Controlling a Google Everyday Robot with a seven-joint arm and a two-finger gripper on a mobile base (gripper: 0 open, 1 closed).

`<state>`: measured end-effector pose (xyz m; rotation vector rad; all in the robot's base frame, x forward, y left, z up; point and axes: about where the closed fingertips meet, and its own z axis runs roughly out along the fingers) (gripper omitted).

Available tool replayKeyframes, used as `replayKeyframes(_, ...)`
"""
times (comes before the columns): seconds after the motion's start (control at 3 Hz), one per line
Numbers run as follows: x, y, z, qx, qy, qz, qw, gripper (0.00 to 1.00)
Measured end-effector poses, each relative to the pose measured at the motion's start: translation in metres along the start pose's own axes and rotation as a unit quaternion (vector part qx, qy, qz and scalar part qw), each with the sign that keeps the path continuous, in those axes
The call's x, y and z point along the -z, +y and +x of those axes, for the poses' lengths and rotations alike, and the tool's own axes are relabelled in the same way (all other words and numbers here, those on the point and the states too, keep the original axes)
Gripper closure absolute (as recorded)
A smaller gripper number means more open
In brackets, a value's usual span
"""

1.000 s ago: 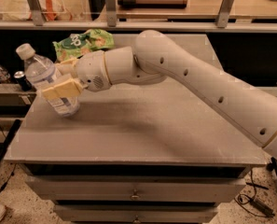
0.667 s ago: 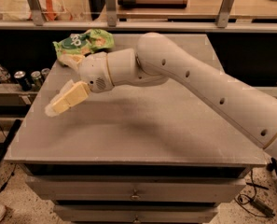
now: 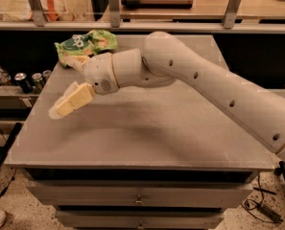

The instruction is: Place blue plastic bottle upright

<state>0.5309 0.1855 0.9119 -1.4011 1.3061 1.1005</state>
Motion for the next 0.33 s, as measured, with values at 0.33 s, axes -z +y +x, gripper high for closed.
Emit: replayKeyframes(0.33, -0.0001, 0.0, 0.0, 0.0, 0.0, 0.0, 1.0, 0.0)
